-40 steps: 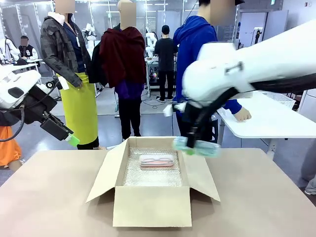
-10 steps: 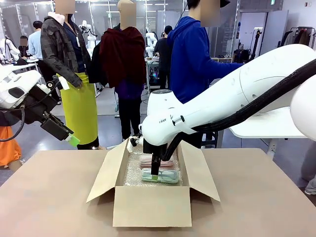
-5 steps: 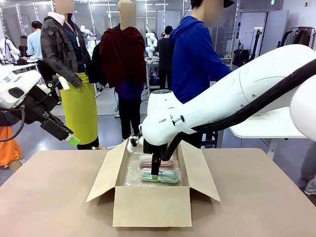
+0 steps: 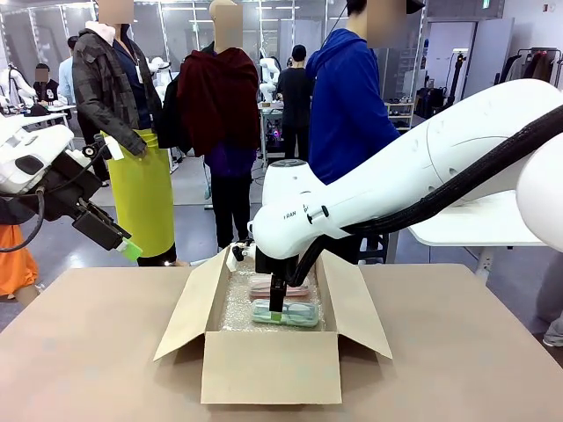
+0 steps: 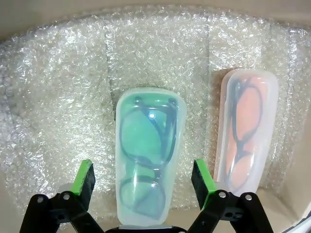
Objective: Pack the glasses set securely to prepare it for shipping.
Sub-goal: Position the Package Box on the left side of the table.
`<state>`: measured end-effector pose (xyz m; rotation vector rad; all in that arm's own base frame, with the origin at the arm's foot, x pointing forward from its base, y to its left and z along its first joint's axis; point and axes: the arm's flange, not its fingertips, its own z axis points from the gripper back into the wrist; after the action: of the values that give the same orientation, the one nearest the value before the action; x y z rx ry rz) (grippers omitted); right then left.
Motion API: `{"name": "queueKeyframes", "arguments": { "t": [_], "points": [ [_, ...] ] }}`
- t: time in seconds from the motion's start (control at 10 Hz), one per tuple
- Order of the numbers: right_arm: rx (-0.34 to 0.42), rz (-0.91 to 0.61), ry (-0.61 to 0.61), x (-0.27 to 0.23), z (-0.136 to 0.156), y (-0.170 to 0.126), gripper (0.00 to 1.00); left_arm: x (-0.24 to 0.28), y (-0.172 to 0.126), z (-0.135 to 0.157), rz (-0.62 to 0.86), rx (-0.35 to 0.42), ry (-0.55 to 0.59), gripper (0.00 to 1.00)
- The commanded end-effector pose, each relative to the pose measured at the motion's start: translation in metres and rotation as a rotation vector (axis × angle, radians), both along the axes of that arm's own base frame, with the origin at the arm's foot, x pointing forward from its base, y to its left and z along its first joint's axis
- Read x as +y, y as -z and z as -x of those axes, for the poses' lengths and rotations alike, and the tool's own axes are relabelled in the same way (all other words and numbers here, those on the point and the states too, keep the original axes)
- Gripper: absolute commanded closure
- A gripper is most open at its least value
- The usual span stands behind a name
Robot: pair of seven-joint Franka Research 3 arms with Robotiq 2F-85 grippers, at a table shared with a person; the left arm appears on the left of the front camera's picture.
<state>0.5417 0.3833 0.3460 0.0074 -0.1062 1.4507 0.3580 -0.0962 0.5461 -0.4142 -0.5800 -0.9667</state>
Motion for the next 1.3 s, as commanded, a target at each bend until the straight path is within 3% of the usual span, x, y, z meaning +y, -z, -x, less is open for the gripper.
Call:
{"name": "queueKeyframes", "arguments": {
  "t": [0.0, 0.2, 0.6, 1.0, 1.2],
  "points": [
    [-0.004, -0.003, -0.002, 0.0, 0.001, 0.0, 0.0, 0.003, -0.001, -0.001, 0.018, -0.007, 0.022, 0.0],
    [0.0, 0.0, 0.0, 0.0, 0.0, 0.0, 0.0, 0.003, -0.001, -0.001, 0.018, -0.007, 0.022, 0.0],
    [-0.056, -0.041, 0.167, -0.044, 0.032, -0.097, 0.0, 0.003, -0.001, -0.001, 0.018, -0.007, 0.022, 0.0],
    [-0.087, -0.173, 0.392, -0.119, 0.076, -0.141, 0.0, 0.003, -0.001, -0.001, 0.018, -0.007, 0.022, 0.0],
    [-0.109, -0.242, 0.588, -0.17, 0.115, -0.151, 0.0, 0.003, -0.001, -0.001, 0.018, -0.007, 0.022, 0.0]
  ]
}}
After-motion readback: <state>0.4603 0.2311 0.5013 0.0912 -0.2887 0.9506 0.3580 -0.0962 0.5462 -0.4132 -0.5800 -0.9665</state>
